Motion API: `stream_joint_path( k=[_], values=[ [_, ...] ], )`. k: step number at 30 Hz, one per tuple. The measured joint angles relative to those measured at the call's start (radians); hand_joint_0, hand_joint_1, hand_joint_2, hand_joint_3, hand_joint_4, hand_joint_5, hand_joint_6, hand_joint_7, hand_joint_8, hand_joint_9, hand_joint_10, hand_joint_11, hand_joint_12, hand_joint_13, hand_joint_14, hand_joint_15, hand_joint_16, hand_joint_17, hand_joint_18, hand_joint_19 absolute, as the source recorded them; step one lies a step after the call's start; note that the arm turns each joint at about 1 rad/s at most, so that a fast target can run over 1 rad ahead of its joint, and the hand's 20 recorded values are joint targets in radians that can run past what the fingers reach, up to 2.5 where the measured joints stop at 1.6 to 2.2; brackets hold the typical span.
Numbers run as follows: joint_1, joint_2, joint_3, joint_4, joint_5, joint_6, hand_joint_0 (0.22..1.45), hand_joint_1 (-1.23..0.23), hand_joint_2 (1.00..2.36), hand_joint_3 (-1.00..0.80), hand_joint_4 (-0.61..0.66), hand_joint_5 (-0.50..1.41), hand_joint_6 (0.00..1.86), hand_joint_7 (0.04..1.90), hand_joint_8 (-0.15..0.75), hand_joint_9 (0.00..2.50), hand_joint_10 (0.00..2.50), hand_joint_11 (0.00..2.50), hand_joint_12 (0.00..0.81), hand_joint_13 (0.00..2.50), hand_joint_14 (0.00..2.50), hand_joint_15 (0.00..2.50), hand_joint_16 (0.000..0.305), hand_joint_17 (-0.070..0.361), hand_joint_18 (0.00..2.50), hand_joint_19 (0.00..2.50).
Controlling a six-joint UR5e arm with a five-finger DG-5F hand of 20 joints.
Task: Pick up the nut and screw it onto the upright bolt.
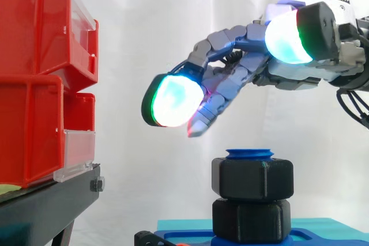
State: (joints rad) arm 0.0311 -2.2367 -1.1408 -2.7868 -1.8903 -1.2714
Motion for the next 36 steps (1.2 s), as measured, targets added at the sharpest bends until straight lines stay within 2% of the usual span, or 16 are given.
stream_joint_path(
  k=[6, 10, 17, 25, 36],
  values=[
    [0.024, 0.0, -0.019, 0.001, 0.02, 0.002, 0.47, -0.19, 1.0, -0.5, 0.33, -0.16, 0.5, 0.5, 0.233, 0.55, 0.0, 0.0, 0.256, 0.25, 0.0, 0.0, 0.026, 0.059, 0.0, 0.0],
    [0.029, 0.0, -0.036, 0.001, 0.023, 0.003, 0.47, -0.2, 1.0, -0.5, 0.38, -0.15, 0.5, 0.5, 0.261, 0.53, 0.0, 0.0, 0.247, 0.24, 0.0, 0.0, 0.026, 0.059, 0.0, 0.0],
    [0.03, -0.001, -0.062, 0.005, 0.024, 0.004, 0.47, -0.22, 1.0, -0.5, 0.37, -0.13, 0.5, 0.58, 0.265, 0.54, 0.0, 0.0, 0.233, 0.29, 0.0, 0.0, 0.023, 0.052, 0.0, 0.0],
    [0.03, 0.0, -0.066, 0.013, 0.025, 0.004, 0.48, -0.21, 1.0, -0.5, 0.29, -0.11, 0.5, 0.74, 0.258, 0.58, 0.0, 0.0, 0.226, 0.33, 0.0, 0.0, 0.02, 0.046, 0.0, 0.0],
    [0.023, -0.001, -0.076, 0.011, 0.025, 0.002, 0.5, -0.23, 1.0, -0.5, 0.3, -0.07, 0.5, 0.93, 0.264, 0.66, 0.0, 0.0, 0.209, 0.39, 0.0, 0.0, 0.018, 0.04, 0.0, 0.0]
  ],
)
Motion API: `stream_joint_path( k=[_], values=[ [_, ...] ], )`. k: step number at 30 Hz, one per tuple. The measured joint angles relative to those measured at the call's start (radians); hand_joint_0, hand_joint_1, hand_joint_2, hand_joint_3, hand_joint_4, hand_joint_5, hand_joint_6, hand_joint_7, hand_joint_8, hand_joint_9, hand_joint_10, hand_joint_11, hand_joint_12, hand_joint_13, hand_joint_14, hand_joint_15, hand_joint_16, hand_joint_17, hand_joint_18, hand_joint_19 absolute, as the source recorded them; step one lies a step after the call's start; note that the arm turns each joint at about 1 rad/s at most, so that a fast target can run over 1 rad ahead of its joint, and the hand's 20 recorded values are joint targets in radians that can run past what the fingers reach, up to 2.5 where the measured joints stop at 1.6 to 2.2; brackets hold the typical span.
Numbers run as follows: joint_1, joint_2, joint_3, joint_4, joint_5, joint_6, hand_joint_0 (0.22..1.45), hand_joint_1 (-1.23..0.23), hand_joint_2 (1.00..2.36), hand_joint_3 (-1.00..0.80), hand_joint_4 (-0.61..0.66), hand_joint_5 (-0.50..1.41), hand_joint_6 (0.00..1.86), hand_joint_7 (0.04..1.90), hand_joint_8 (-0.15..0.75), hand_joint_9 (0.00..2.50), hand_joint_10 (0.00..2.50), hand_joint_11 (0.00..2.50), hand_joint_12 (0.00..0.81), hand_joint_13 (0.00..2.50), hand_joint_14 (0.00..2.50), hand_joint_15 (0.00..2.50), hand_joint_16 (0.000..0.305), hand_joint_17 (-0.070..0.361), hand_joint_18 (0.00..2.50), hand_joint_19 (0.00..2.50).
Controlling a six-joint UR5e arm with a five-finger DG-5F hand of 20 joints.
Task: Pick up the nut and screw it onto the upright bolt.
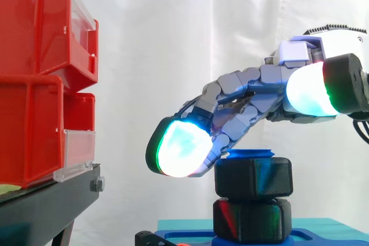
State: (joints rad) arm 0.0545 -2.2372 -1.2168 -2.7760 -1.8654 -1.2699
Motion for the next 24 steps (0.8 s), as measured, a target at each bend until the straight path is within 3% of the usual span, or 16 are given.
stream_joint_path(
  k=[8, 20, 24],
  values=[
    [-0.008, 0.0, -0.005, -0.004, 0.0, 0.0, 0.51, -0.24, 1.0, -0.5, 0.26, -0.05, 0.5, 1.11, 0.269, 0.75, 0.0, 0.0, 0.195, 0.45, 0.0, 0.0, 0.015, 0.035, 0.04, 0.0],
    [-0.04, 0.0, -0.006, -0.003, -0.003, 0.0, 0.54, -0.29, 1.0, -0.5, 0.19, 0.02, 0.5, 1.49, 0.286, 1.07, 0.0, 0.0, 0.147, 0.71, 0.0, 0.0, 0.004, 0.009, 0.29, 0.0],
    [-0.053, 0.0, -0.006, -0.001, -0.005, 0.0, 0.55, -0.3, 1.0, -0.5, 0.14, 0.02, 0.62, 1.28, 0.268, 1.24, 0.0, 0.0, 0.124, 0.86, 0.0, 0.0, 0.001, 0.001, 0.42, 0.0]
  ],
)
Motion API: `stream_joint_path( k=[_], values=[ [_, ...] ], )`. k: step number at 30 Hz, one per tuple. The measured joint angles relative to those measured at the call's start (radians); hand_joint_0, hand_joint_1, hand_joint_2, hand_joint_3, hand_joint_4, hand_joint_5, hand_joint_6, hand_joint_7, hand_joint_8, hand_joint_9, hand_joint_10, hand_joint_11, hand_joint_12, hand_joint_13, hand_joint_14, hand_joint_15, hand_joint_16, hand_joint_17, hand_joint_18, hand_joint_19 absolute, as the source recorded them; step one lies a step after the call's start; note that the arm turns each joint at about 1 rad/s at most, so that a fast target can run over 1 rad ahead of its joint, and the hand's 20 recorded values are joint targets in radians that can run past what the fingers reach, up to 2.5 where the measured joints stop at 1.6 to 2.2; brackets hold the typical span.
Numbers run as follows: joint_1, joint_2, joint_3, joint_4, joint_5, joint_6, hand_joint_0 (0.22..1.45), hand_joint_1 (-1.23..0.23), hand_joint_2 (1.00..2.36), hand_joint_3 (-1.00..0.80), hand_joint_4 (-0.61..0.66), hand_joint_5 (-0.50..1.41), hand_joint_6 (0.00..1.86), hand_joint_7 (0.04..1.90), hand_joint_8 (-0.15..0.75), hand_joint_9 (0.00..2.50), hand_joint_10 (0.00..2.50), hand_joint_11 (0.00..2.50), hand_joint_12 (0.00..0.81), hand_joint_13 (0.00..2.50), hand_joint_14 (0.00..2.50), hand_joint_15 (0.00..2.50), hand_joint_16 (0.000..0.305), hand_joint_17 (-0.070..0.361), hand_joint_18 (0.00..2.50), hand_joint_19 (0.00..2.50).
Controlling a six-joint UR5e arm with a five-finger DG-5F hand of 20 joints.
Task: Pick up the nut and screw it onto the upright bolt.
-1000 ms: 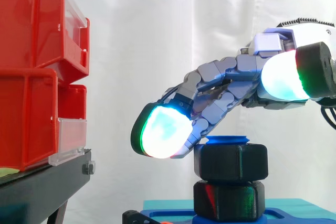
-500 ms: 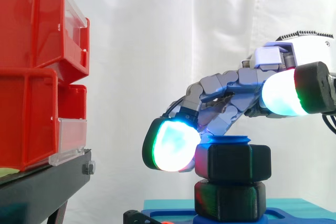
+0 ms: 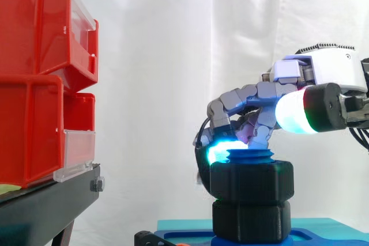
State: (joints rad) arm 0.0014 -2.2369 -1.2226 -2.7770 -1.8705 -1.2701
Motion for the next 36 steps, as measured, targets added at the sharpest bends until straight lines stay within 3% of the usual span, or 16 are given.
stream_joint_path(
  k=[3, 5, 6, 11, 14, 20, 30, 36],
  values=[
    [-0.009, 0.0, 0.0, 0.001, -0.003, 0.0, 0.56, -0.3, 1.0, -0.5, 0.15, 0.03, 0.62, 1.28, 0.27, 1.27, 0.0, 0.0, 0.124, 0.89, 0.0, 0.0, 0.0, -0.001, 0.46, 0.0],
    [-0.013, 0.0, 0.001, 0.002, -0.009, 0.0, 0.55, -0.29, 1.0, -0.5, 0.18, 0.03, 0.5, 1.48, 0.278, 1.22, 0.0, 0.0, 0.138, 0.86, 0.0, 0.0, 0.001, 0.003, 0.43, 0.0],
    [-0.016, 0.0, 0.002, 0.002, -0.013, 0.001, 0.55, -0.28, 1.0, -0.5, 0.18, 0.02, 0.5, 1.45, 0.277, 1.21, 0.0, 0.0, 0.138, 0.85, 0.0, 0.0, 0.002, 0.004, 0.42, 0.0],
    [-0.022, 0.0, 0.024, -0.002, -0.035, 0.001, 0.53, -0.26, 1.0, -0.5, 0.27, -0.06, 0.5, 1.0, 0.268, 1.04, 0.0, 0.0, 0.18, 0.75, 0.0, 0.0, 0.008, 0.018, 0.33, 0.0],
    [-0.021, 0.0, 0.045, -0.004, -0.044, 0.0, 0.52, -0.25, 1.0, -0.5, 0.25, -0.09, 0.5, 0.8, 0.261, 0.97, 0.0, 0.0, 0.189, 0.7, 0.0, 0.0, 0.011, 0.024, 0.29, 0.0],
    [-0.008, 0.0, 0.062, -0.001, -0.046, 0.0, 0.5, -0.22, 1.0, -0.5, 0.23, -0.12, 0.5, 0.64, 0.236, 0.82, 0.0, 0.0, 0.215, 0.59, 0.0, 0.0, 0.016, 0.035, 0.2, 0.0],
    [0.032, 0.0, 0.051, 0.009, -0.026, -0.002, 0.49, -0.19, 1.0, -0.5, 0.21, -0.15, 0.5, 0.58, 0.217, 0.68, 0.0, 0.0, 0.225, 0.42, 0.0, 0.0, 0.019, 0.043, 0.01, 0.0],
    [0.046, 0.0, 0.045, 0.008, -0.011, -0.001, 0.49, -0.18, 1.0, -0.5, 0.19, -0.17, 0.5, 0.55, 0.206, 0.59, 0.0, 0.0, 0.238, 0.33, 0.0, 0.0, 0.021, 0.047, 0.0, 0.0]
  ],
)
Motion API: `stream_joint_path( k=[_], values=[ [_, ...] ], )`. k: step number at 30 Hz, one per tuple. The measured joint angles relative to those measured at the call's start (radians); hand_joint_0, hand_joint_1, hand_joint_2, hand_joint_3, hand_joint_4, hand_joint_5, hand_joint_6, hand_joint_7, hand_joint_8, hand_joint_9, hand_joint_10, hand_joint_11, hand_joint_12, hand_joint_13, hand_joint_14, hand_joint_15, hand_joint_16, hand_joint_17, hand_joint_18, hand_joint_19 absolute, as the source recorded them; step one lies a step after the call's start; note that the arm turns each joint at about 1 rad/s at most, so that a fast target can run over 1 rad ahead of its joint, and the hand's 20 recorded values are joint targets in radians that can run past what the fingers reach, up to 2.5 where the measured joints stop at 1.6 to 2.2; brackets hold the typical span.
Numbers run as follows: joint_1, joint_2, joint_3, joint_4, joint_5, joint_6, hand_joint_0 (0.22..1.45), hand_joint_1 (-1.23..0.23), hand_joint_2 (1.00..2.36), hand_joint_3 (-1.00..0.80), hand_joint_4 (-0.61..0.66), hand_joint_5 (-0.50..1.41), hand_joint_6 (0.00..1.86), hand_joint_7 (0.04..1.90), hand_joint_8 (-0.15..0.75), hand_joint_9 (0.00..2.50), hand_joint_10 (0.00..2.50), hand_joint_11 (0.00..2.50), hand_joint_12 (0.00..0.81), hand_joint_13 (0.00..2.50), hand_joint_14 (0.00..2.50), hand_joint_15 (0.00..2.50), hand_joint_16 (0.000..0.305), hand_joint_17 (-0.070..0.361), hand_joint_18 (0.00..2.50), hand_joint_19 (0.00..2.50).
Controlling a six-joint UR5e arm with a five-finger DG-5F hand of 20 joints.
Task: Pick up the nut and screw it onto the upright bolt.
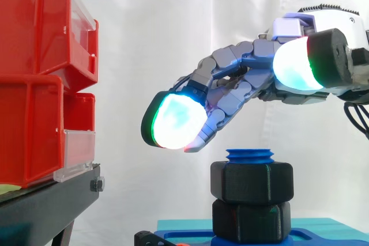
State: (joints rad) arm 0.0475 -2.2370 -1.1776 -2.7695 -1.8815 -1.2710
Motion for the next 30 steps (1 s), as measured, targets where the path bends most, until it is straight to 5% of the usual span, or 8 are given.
stream_joint_path(
  k=[30],
  values=[
    [0.012, -0.001, -0.001, -0.071, 0.002, -0.102, 0.48, -0.17, 1.0, -0.5, 0.22, -0.15, 0.5, 0.65, 0.233, 0.54, 0.0, 0.0, 0.246, 0.31, 0.0, 0.0, 0.023, 0.053, 0.0, 0.0]
  ],
)
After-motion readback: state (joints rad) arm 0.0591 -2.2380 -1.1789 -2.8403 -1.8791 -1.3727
